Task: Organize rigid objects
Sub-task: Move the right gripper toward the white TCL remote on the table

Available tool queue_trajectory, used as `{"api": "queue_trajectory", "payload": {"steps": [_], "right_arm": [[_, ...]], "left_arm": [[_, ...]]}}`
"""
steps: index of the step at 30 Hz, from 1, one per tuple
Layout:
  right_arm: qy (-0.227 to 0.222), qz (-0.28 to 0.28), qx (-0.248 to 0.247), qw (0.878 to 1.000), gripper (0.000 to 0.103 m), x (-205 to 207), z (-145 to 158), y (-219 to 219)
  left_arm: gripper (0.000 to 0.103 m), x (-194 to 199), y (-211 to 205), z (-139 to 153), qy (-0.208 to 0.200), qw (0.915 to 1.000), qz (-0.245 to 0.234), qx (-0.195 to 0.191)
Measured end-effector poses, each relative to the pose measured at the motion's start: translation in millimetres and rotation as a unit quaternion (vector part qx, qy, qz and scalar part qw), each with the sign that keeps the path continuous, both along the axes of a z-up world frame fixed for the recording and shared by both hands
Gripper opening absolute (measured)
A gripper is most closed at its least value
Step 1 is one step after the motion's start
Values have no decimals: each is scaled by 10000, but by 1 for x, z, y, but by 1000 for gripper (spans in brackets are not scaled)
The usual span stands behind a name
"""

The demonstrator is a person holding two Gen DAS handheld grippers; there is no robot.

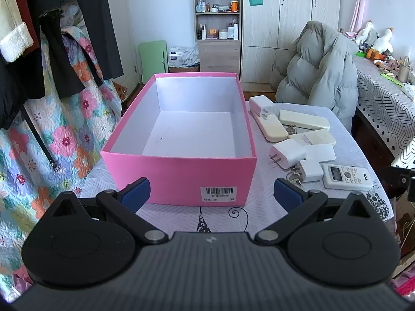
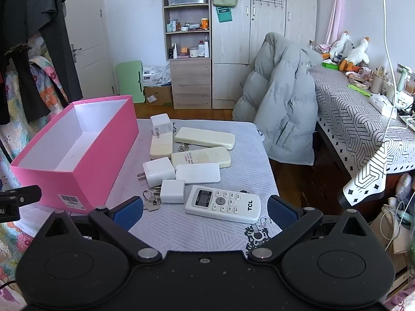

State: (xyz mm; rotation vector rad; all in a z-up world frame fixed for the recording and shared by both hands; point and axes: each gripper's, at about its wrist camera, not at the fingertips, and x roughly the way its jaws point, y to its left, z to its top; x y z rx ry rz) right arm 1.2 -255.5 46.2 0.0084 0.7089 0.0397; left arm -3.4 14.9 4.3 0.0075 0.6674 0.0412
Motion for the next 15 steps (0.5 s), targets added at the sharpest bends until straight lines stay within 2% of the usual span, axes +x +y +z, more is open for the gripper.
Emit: {"api": "queue_trajectory", "payload": {"steps": [7, 12, 15], "right_arm": [[9, -47, 26, 10000, 103, 1, -3, -2], [23, -40, 22, 10000, 103, 3, -5, -2], [31, -43, 15, 10000, 103, 3, -6, -1]], "left_arm": [[103, 1, 2, -4, -18, 9999, 104, 129], [103, -1, 2, -7, -195, 9992, 219, 272], [103, -1, 3, -8, -234, 9992, 226, 224]]}}
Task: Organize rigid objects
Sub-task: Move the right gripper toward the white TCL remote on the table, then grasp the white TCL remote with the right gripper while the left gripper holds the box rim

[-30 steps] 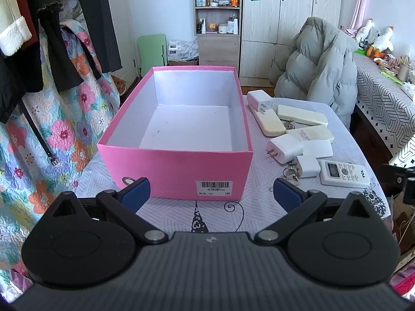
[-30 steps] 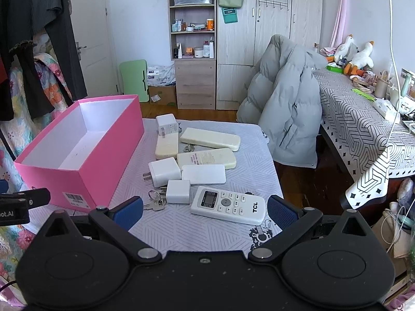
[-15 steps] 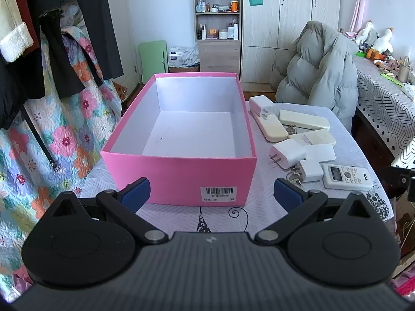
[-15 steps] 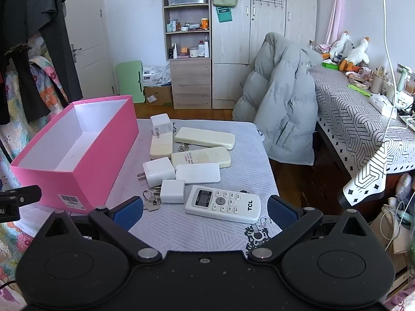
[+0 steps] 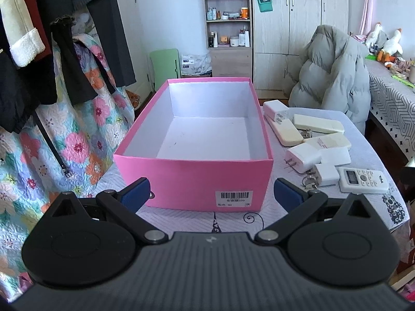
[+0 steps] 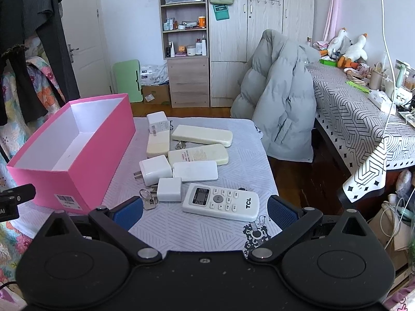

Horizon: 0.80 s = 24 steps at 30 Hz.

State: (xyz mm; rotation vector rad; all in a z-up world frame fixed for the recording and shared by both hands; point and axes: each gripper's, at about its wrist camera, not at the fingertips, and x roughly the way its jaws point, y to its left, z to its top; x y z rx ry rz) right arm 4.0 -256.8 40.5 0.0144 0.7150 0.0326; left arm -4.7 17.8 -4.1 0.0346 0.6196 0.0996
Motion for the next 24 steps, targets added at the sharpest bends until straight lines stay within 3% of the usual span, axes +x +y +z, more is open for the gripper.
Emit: {"api": "queue_trajectory", "payload": {"steps": [16, 19, 22, 24], "right_arm": [[141, 66, -40, 9999, 103, 9, -11, 7], [140, 436, 314, 9985, 103, 11, -7, 2], [-142, 783, 495, 9956, 103, 11, 0, -5], [-572, 1101, 491, 9911, 103, 11, 0, -9]], "left_arm": [[102, 6, 5, -4, 233, 9994, -188, -164], [101, 12, 9, 2, 390, 9983, -375, -201], [101, 18, 13, 15, 410, 9975, -564, -131], [101, 23, 15, 22, 424, 9969, -660, 17]]}}
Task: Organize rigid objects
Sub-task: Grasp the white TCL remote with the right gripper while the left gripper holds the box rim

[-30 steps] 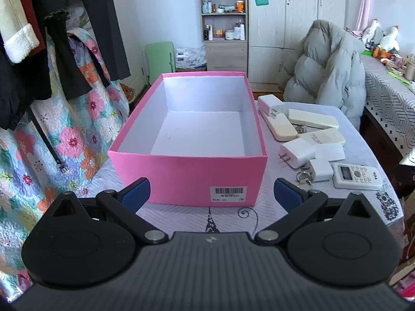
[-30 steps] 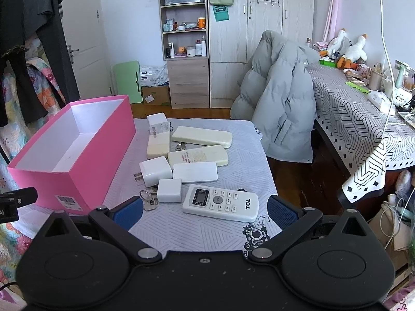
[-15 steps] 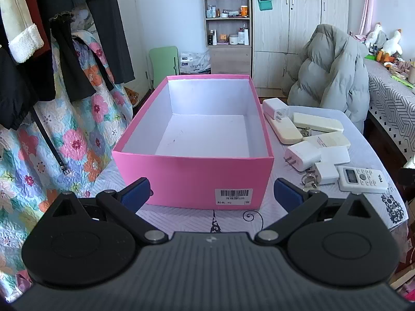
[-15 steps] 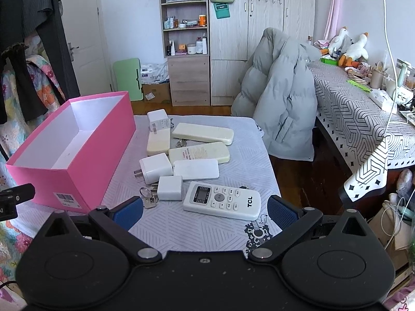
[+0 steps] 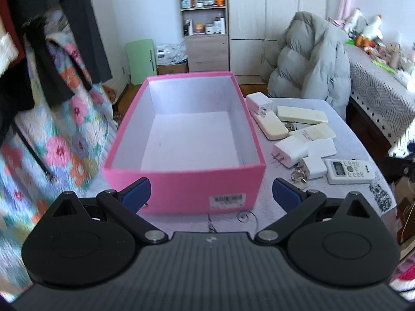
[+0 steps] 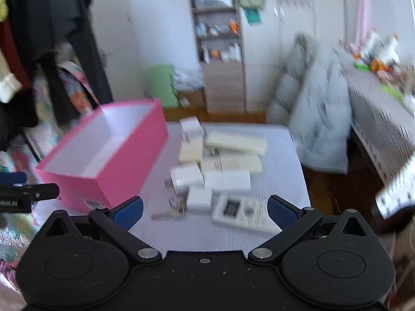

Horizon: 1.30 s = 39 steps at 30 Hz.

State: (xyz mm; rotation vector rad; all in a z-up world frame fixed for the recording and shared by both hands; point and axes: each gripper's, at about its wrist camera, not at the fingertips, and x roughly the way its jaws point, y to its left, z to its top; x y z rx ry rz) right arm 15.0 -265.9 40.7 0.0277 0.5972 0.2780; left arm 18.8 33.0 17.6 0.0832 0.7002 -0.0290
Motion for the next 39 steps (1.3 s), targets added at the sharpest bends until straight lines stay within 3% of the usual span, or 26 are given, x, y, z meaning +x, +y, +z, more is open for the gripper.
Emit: {"api": "queue_trajectory", "payload": {"steps": [2, 5, 9, 13, 18, 23, 24, 26, 29, 32, 34, 35, 37, 39], "right_arm": [[-487, 349, 66, 9982, 103, 1, -4, -7], [-710, 722, 146, 9947, 103, 18, -12, -19], [-162, 1392, -296, 9897, 103, 50, -23, -24], [338, 2089, -1220, 9697, 102, 75, -45, -15], [798, 2656, -2286, 9332, 93, 97, -80, -5], [1264, 2858, -2417, 9187, 85, 118, -97, -12], [1396, 2891, -2399, 9162, 77, 123, -99, -14], [1673, 2958, -2210, 9141, 72, 133, -99, -17], [1840, 2994, -2094, 9125, 70, 144, -99, -17], [1952, 2987, -1914, 9143, 70, 150, -100, -17], [1946, 2838, -1894, 9196, 69, 148, -98, -14], [1962, 2672, -1873, 9247, 68, 147, -97, -13], [2038, 2239, -1721, 9374, 68, 148, -97, -14], [2054, 1813, -1370, 9519, 68, 147, -94, -17]], "left_arm": [[101, 8, 5, 3, -45, 9998, -69, 167], [100, 23, 11, 3, 62, 9981, -226, 576], [100, 38, 27, 5, 54, 9982, -356, 475], [100, 56, 53, 8, 143, 9987, -479, -24], [99, 86, 74, 6, -86, 9984, -78, 545], [95, 121, 92, -4, 152, 9966, 177, 789], [93, 128, 97, -7, 248, 9971, 164, 707], [91, 142, 106, -12, 464, 9979, 136, 437], [83, 161, 118, -24, 711, 9968, 152, 345], [68, 175, 124, -35, 837, 9950, 254, 482], [52, 179, 128, -39, 907, 9946, 288, 405], [45, 179, 131, -41, 887, 9950, 290, 345], [16, 179, 135, -43, 868, 9956, 265, 214], [9, 177, 140, -47, 953, 9952, 206, -105]]}}
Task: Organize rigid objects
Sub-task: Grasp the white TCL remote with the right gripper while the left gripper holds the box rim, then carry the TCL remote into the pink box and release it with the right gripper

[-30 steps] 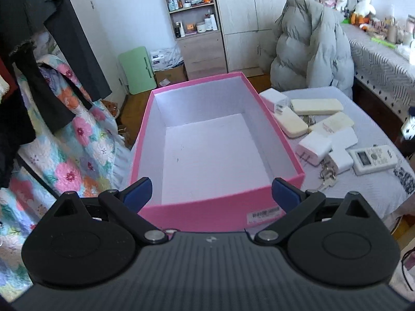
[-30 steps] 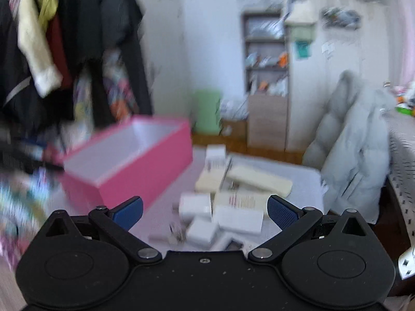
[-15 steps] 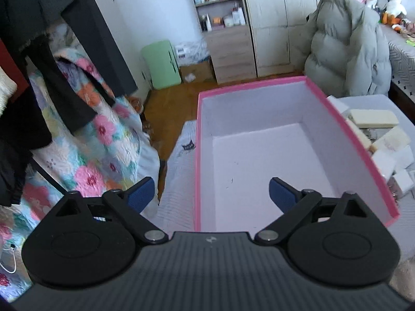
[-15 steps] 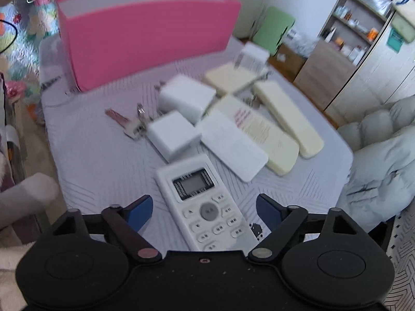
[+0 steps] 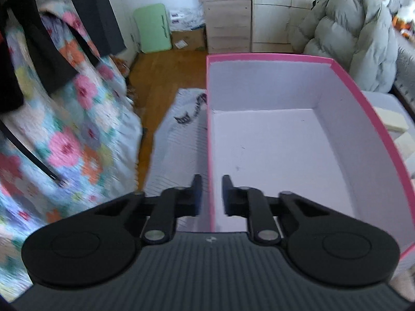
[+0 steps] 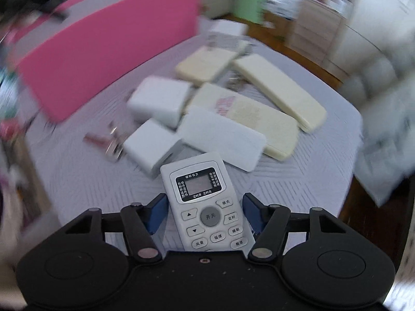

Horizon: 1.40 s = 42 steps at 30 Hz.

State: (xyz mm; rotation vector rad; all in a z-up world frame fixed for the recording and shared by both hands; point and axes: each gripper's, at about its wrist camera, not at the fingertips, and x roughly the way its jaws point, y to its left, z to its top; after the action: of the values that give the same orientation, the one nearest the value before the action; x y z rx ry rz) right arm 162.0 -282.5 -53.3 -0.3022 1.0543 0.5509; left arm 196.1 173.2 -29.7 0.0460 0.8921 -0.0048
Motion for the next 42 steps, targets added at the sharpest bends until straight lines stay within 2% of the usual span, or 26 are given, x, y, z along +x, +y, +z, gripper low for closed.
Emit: {"api": "queue_trajectory", "payload": {"steps": [2, 7, 11, 15, 16, 18, 22, 26, 29, 34, 37, 40, 42], "right_arm": [[-93, -316, 147, 9993, 68, -4, 2, -1], [-348, -724, 82, 9967, 68, -7, -3, 7], [-442, -516, -219, 9974, 67, -3, -8, 18], [-609, -156, -411, 9972, 70, -3, -10, 22], [-625, -254, -308, 9972, 64, -3, -9, 19], [-701, -492, -203, 9961, 64, -8, -8, 17], [-1127, -873, 214, 9895, 63, -22, 3, 13], [-1630, -1243, 565, 9771, 62, -29, 26, 15], [-2078, -1517, 861, 9625, 62, -34, 42, 25], [-2690, -1517, 1196, 9436, 61, -36, 63, 52], [-3033, -1259, 1386, 9343, 61, -38, 88, 73], [-2863, -827, 1911, 9352, 61, -30, 111, 93], [-2399, -581, 2352, 9401, 61, -19, 122, 109]], "left_arm": [[3, -1, 0, -3, -23, 10000, 73, 40], [2, -7, -3, -4, -245, 9995, 206, 45], [2, -13, -7, -6, -375, 9990, 250, 75], [2, -17, -5, -6, -516, 9977, 404, -176], [2, -19, -2, -8, -579, 9966, 496, -325], [2, -23, 0, -10, -692, 9946, 636, -438], [3, -29, -4, -12, -824, 9930, 735, -417], [3, -32, -7, -13, -875, 9921, 779, -444], [3, -36, -11, -14, -996, 9900, 894, -452], [3, -37, -11, -13, -1005, 9899, 878, -477], [3, -37, -12, -13, -1005, 9898, 872, -504], [3, -39, -14, -15, -1073, 9897, 843, -444], [3, -39, -15, -16, -1112, 9896, 817, -406]]}}
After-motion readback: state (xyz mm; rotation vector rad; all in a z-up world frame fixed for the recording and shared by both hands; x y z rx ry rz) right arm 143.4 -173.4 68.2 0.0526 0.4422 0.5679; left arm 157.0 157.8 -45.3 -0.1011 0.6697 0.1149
